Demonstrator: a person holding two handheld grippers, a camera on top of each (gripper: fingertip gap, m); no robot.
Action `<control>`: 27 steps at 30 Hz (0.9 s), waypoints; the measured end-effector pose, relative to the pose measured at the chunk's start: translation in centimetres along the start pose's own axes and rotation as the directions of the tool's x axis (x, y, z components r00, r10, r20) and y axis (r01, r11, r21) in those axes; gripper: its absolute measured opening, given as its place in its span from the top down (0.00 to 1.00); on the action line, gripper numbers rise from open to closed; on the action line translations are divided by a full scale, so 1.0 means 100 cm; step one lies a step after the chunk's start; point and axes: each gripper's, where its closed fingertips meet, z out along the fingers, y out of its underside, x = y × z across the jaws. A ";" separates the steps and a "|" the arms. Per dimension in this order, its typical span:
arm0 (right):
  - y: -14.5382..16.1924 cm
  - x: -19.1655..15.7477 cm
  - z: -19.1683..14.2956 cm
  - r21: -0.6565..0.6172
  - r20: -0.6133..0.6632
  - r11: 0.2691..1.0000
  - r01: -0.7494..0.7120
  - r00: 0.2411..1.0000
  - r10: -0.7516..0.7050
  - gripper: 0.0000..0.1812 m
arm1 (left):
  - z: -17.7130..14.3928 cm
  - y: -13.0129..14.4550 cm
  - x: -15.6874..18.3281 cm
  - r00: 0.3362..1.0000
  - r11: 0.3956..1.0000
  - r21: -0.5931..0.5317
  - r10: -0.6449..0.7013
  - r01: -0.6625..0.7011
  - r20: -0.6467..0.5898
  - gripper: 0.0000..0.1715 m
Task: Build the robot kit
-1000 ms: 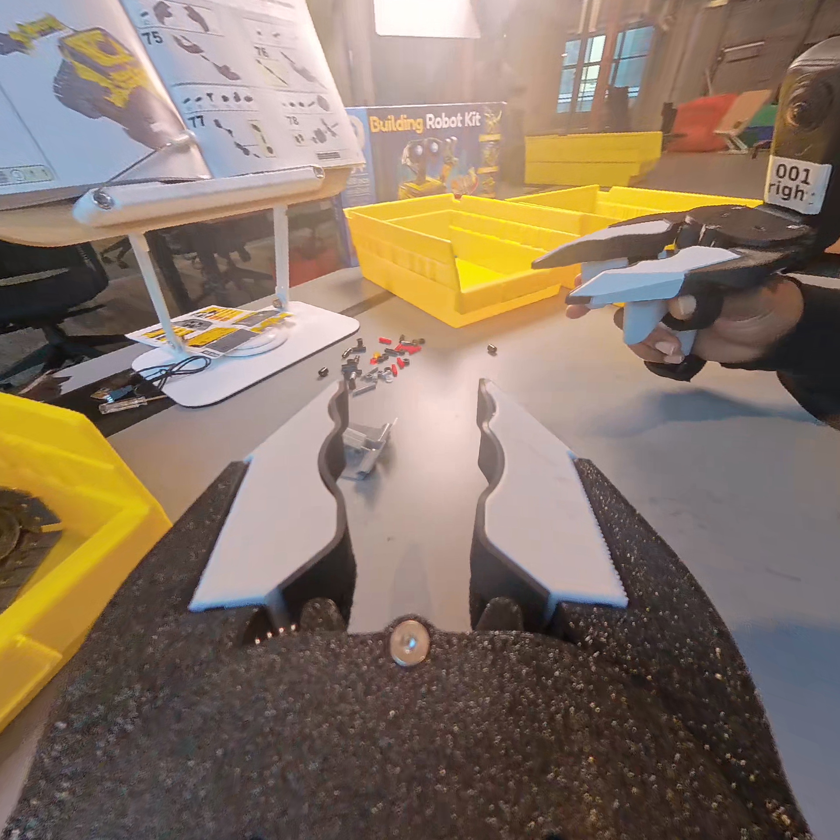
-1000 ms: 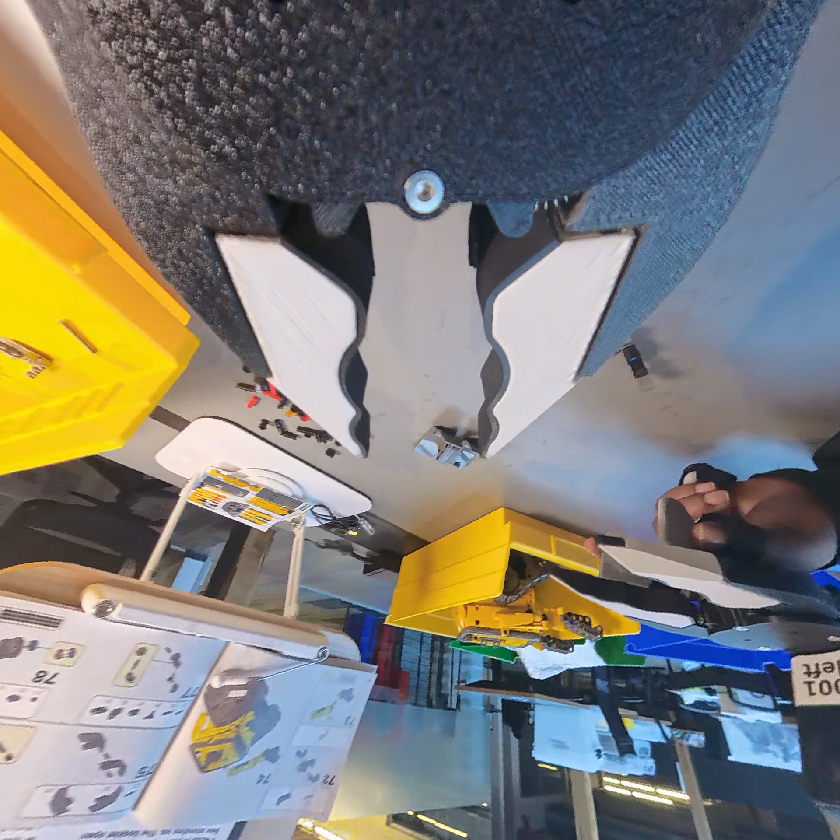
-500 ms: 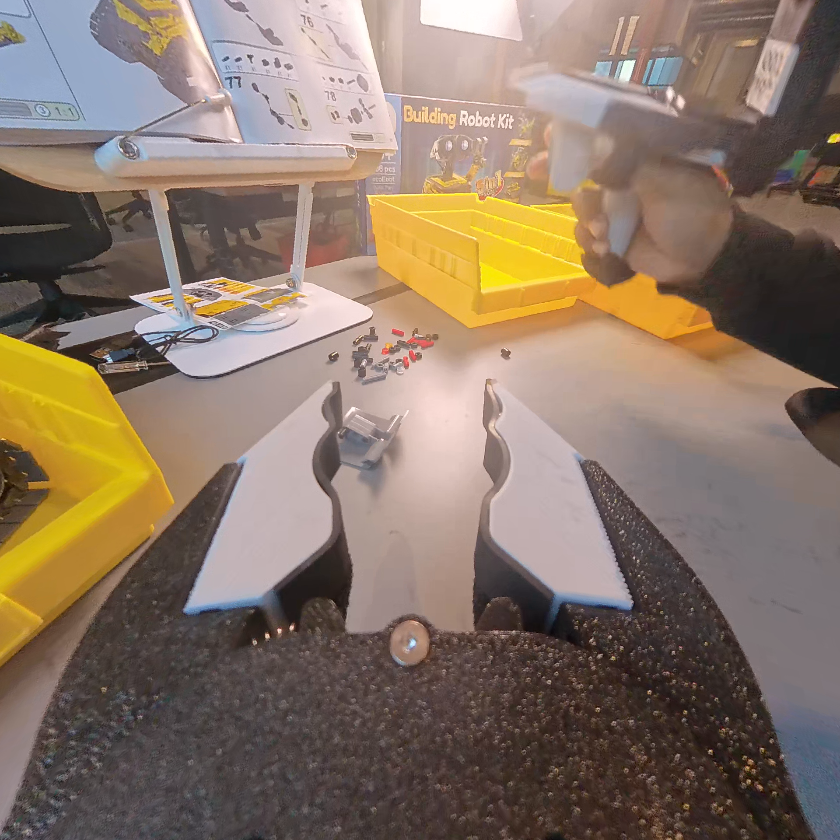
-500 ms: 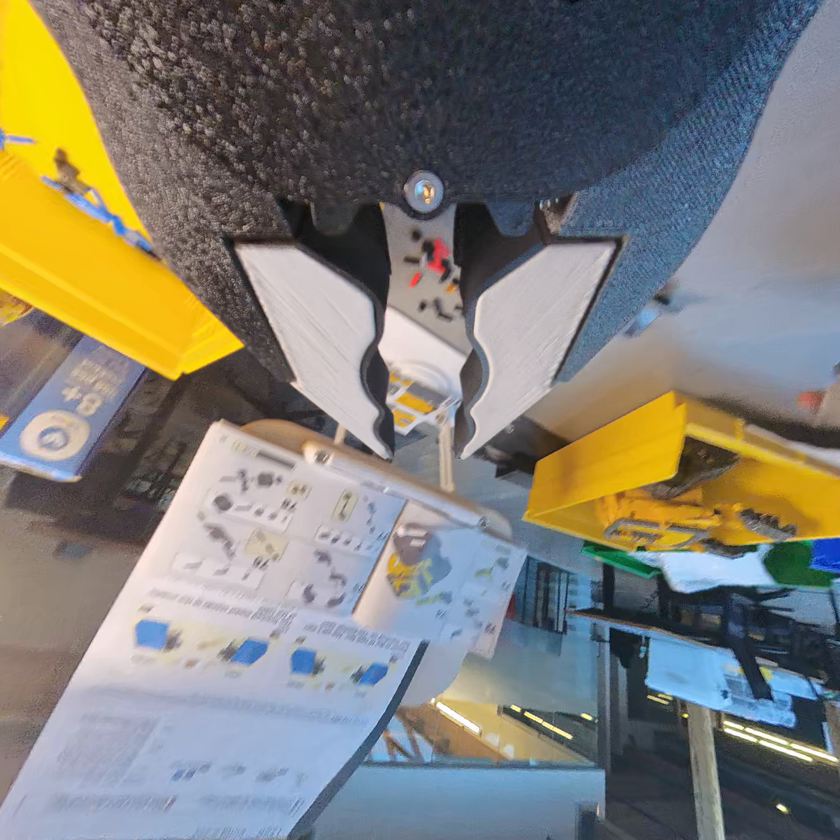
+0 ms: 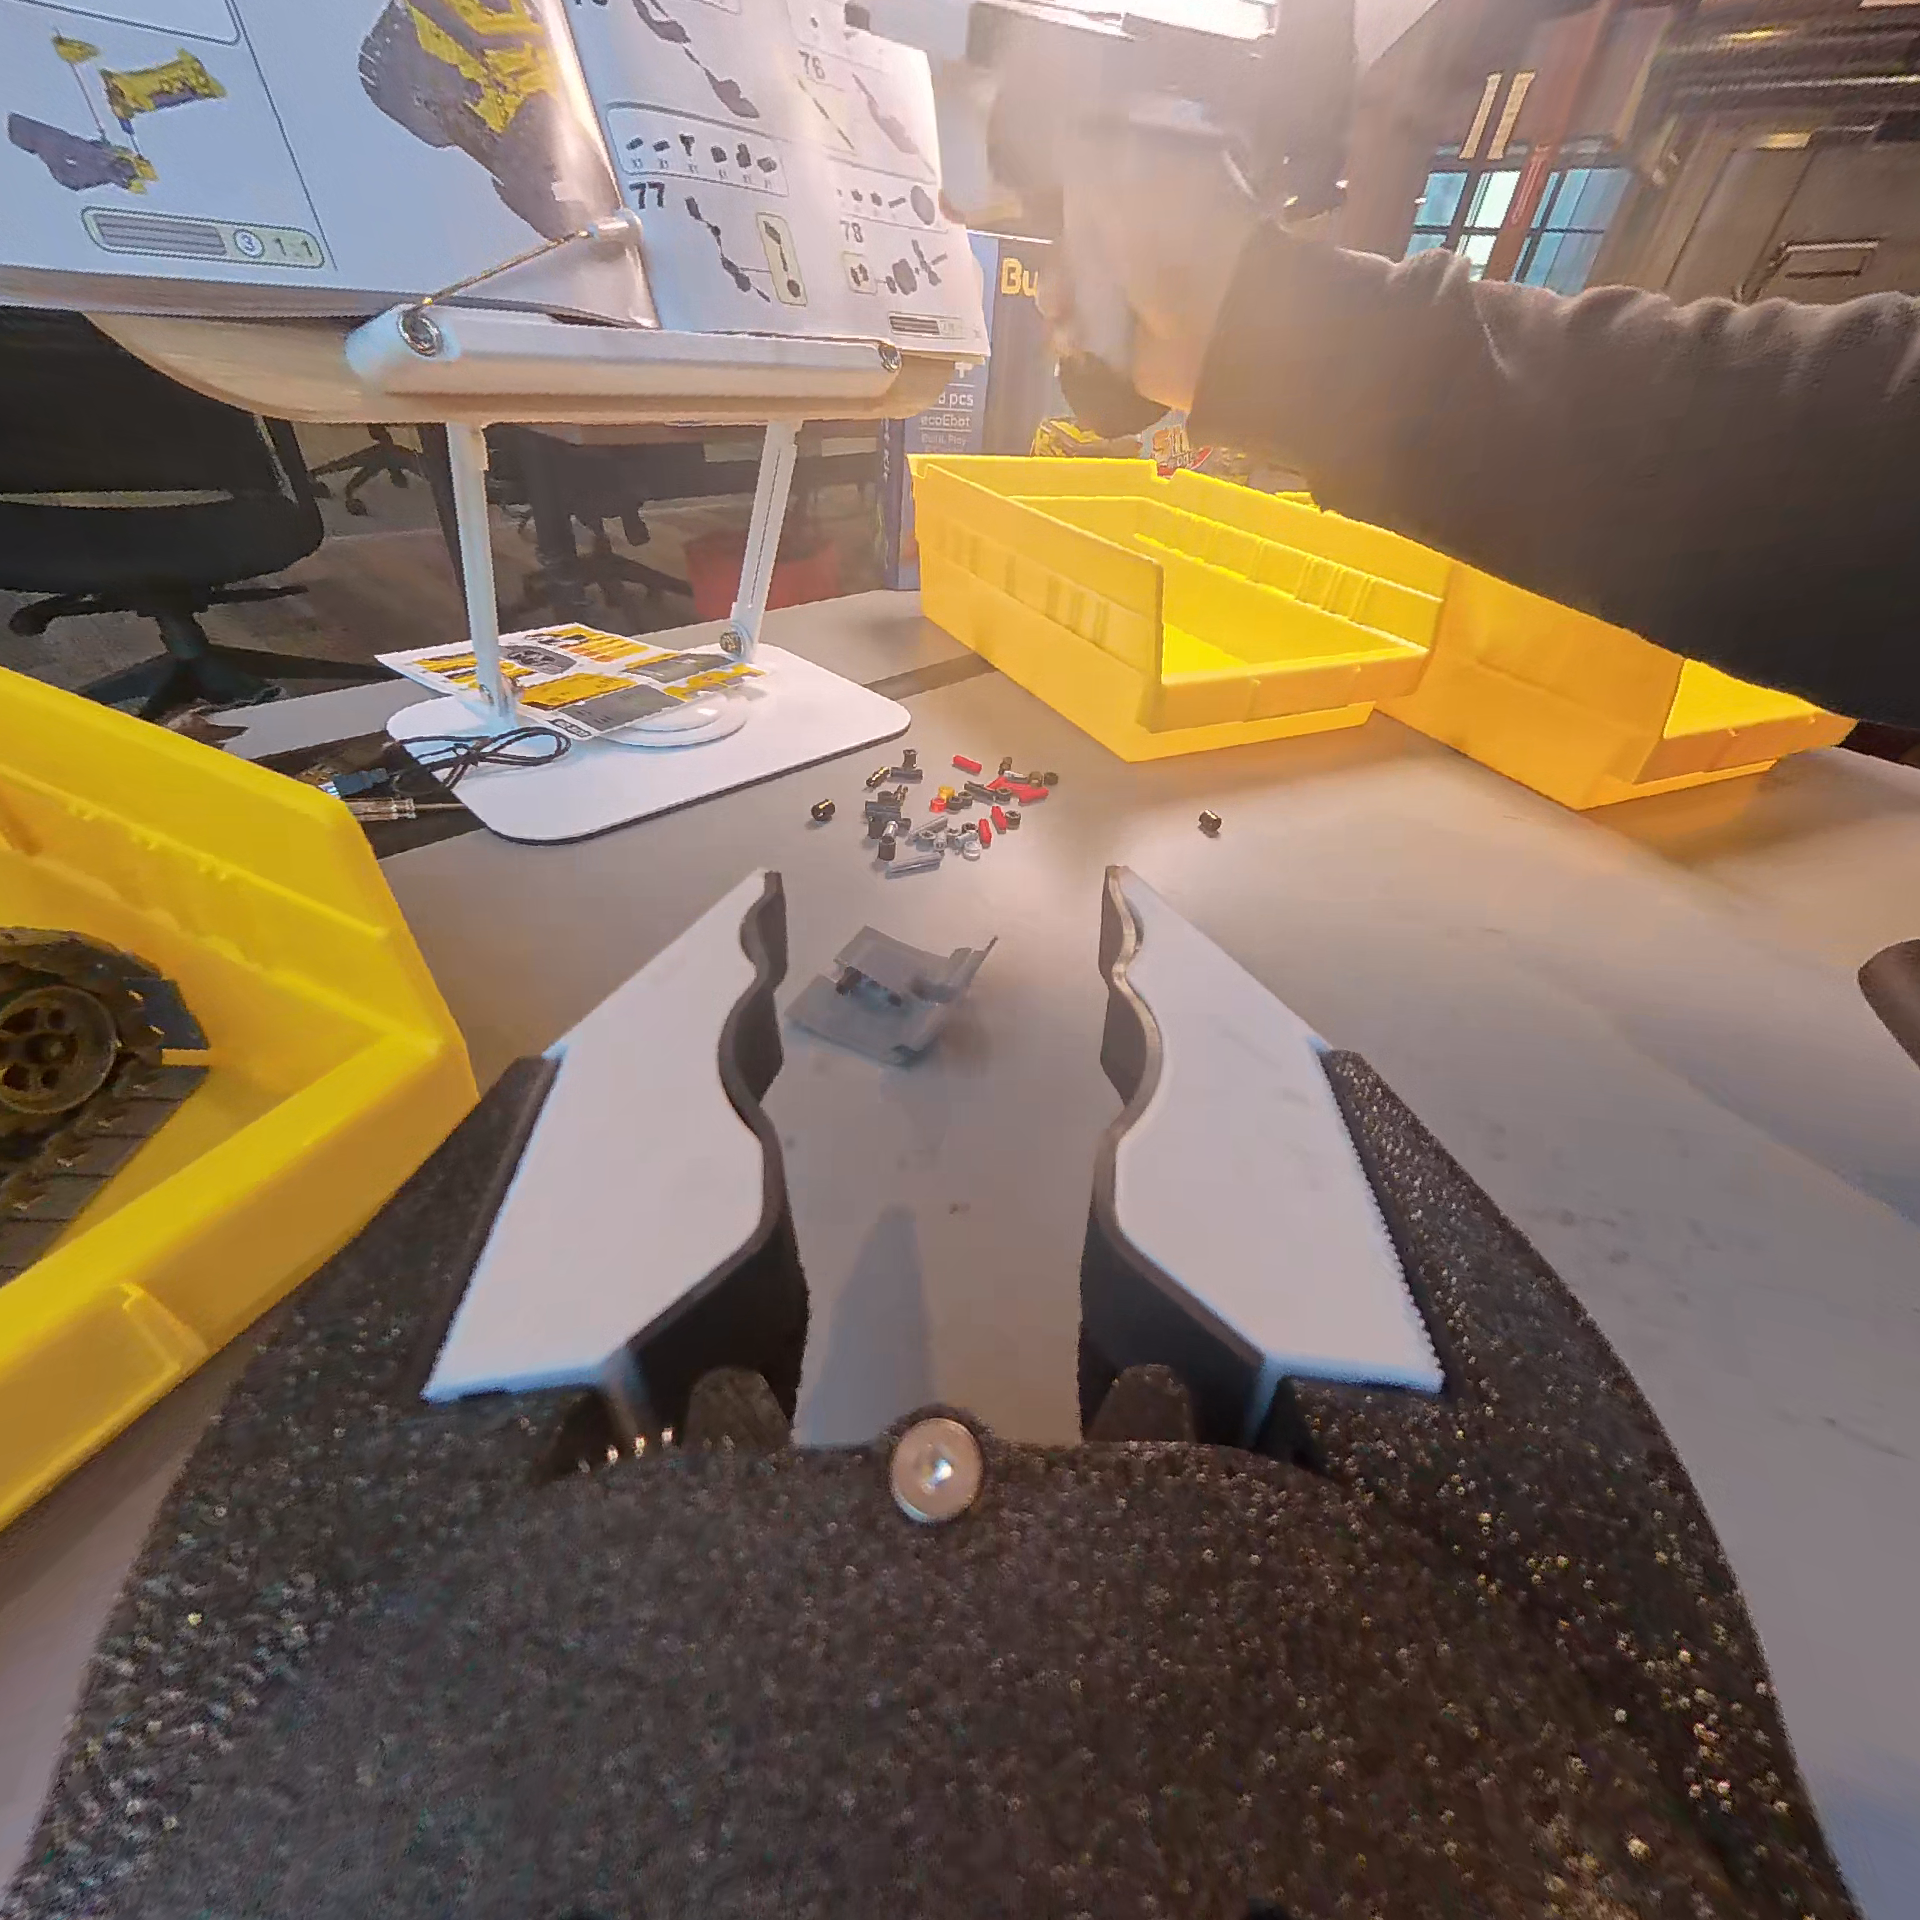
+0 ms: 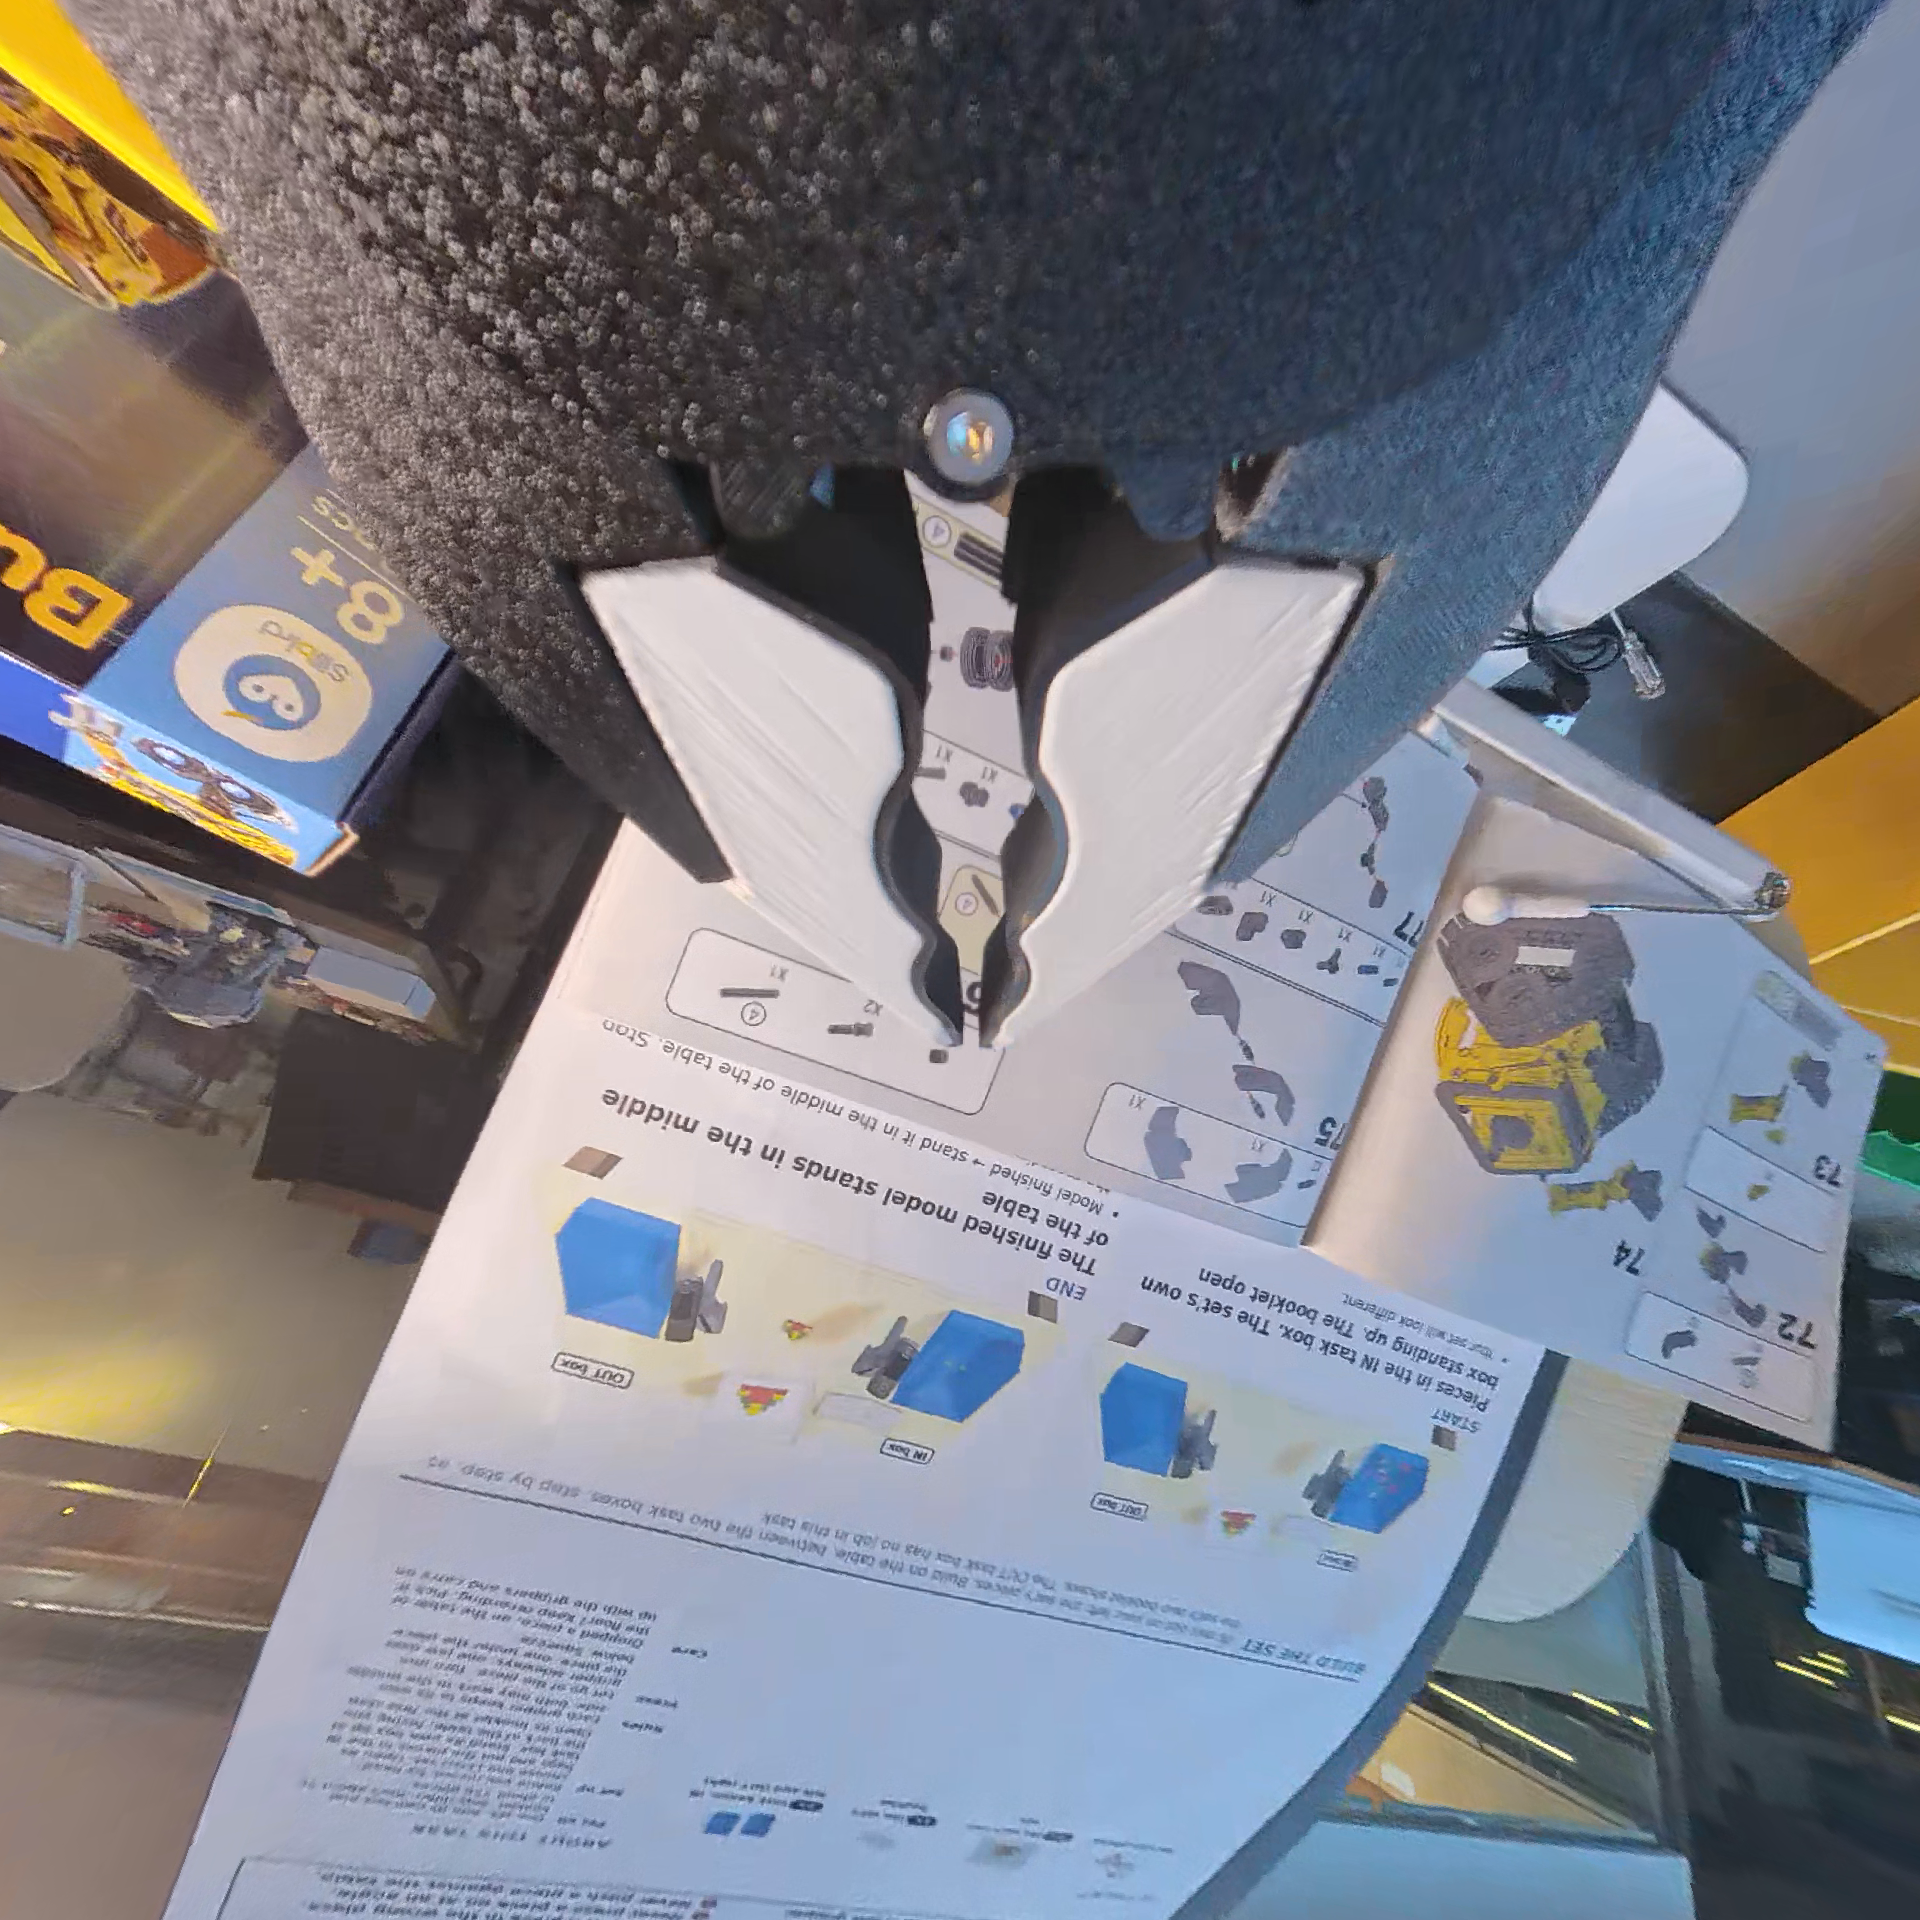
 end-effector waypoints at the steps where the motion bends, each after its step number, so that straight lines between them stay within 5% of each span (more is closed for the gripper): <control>1: 0.001 0.000 0.003 -0.004 0.004 1.000 0.000 1.000 0.000 0.99 | 0.000 0.000 0.000 1.000 1.000 -0.001 0.000 0.000 -0.002 0.65; 27: 0.010 0.004 0.007 -0.004 0.046 0.999 0.039 0.998 -0.038 0.98 | 0.001 0.002 0.001 1.000 1.000 -0.016 -0.004 0.004 -0.010 0.66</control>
